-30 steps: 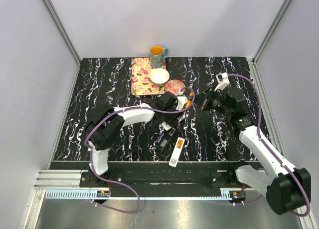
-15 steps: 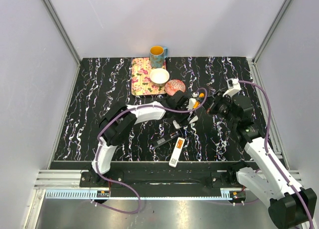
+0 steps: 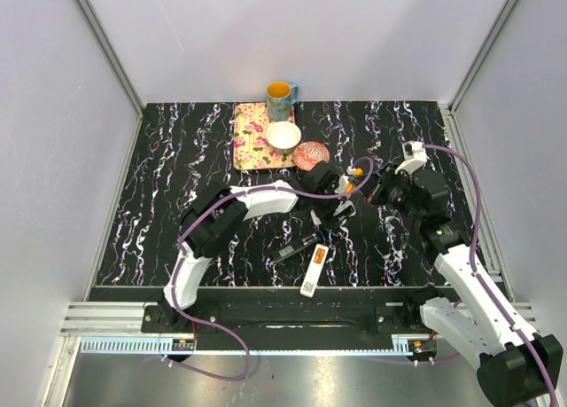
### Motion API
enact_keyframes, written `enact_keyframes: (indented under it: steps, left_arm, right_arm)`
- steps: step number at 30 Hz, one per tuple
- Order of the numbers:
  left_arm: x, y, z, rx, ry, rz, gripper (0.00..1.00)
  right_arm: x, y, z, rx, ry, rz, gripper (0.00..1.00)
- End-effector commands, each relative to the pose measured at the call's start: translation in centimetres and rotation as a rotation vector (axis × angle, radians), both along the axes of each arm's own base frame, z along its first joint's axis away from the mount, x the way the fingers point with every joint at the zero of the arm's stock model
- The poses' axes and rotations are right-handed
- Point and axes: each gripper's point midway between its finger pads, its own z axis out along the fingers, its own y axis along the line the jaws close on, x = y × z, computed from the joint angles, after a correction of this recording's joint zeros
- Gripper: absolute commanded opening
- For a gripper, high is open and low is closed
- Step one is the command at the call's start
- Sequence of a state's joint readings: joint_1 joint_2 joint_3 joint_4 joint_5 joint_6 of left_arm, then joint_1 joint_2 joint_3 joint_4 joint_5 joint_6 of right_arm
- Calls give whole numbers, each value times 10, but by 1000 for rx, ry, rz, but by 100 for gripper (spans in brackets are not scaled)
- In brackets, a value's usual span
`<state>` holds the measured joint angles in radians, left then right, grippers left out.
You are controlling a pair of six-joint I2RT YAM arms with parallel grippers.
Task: Unload the batteries from the remote control
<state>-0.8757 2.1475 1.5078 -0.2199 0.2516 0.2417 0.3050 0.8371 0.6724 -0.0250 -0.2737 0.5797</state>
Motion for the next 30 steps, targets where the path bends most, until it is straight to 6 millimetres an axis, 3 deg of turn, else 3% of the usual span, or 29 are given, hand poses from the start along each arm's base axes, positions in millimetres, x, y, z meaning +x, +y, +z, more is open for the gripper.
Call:
enact_keyframes:
  steps: [1,5,11,12,13,18,19,21,22,23,30]
  left_arm:
    - [11,1,48,-156,-47,44,90]
    - [21,16,89,-269,-37,121,93]
    - [35,63,107,-389,60,271,93]
    - [34,69,117,-421,62,277,92]
    - [32,82,106,-438,90,290,93]
    - [24,117,92,-510,179,360,91]
    - [23,117,98,-557,179,340,91]
    - [17,131,84,-591,252,388,89]
    - [18,129,91,-640,242,360,89]
    - [11,131,83,-646,280,376,89]
    - [11,131,78,-648,301,374,86]
  right_arm:
    - [2,2,15,-2,-67,14,0]
    - [5,4,14,-9,-69,21,0]
    - [15,6,-1,-26,-48,24,0]
    - [18,7,-5,-28,-39,25,0]
    - [21,8,-7,-30,-41,27,0]
    - [37,12,-34,-55,21,21,0]
    - [40,11,-37,-59,21,15,0]
    - [46,12,-46,-69,38,11,0]
    - [48,13,-46,-69,31,11,0]
    - [51,13,-50,-73,39,10,0]
    - [60,10,-50,-76,29,-27,0]
